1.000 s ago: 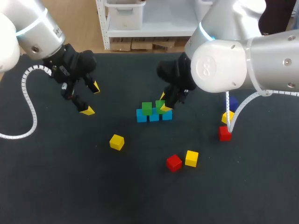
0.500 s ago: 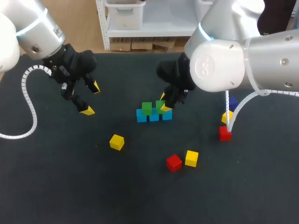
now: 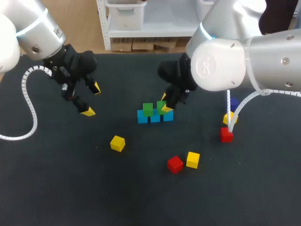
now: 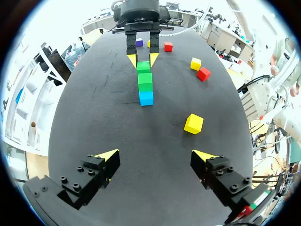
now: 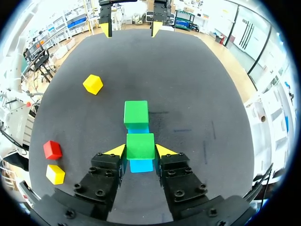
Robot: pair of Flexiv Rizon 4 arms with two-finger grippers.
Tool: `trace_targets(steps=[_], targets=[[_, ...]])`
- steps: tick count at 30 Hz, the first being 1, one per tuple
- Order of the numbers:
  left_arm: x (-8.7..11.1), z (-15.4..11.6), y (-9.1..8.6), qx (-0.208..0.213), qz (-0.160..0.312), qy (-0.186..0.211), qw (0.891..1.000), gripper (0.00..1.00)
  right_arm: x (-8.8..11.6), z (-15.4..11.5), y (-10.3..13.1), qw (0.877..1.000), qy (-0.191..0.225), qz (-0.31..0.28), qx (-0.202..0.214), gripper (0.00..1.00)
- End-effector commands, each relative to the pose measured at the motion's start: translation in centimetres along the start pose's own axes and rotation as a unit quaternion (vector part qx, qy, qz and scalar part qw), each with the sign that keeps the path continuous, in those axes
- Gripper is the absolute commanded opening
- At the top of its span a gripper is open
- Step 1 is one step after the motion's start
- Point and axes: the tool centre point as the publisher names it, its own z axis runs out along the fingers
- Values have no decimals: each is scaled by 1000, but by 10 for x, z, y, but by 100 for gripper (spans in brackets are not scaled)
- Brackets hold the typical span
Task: Place the blue cubes, place green cubes on the blue cubes, place the yellow cubes on the green cubes, then place the red cubes on the yellow cubes, and place purple cube on the red cubes.
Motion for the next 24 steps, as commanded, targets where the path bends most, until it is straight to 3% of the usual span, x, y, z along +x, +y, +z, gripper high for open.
trace_targets(steps=[1, 12, 15, 16, 17, 20, 22, 24], targets=[[1, 0, 0, -1, 1, -1, 1000, 100, 1, 0, 0, 1000, -2, 0, -2, 38], [1, 0, 0, -1, 1, -1, 1000, 100, 0, 1, -1, 1000, -4, -1, -3, 40], [1, 0, 0, -1, 1, -1, 1000, 100, -1, 1, -1, 1000, -4, -2, -3, 45], [1, 0, 0, -1, 1, -1, 1000, 100, -1, 1, -1, 1000, -4, -2, -4, 47], [1, 0, 0, -1, 1, -1, 1000, 100, -1, 1, -1, 1000, -3, -2, -4, 63], [1, 0, 0, -1, 1, -1, 1000, 100, -1, 1, 0, 1000, -3, -2, -5, 78], [1, 0, 0, -1, 1, -1, 1000, 100, -1, 1, 0, 1000, -3, -2, -5, 100], [1, 0, 0, -1, 1, -1, 1000, 100, -1, 0, 0, 1000, -4, -2, -5, 100]])
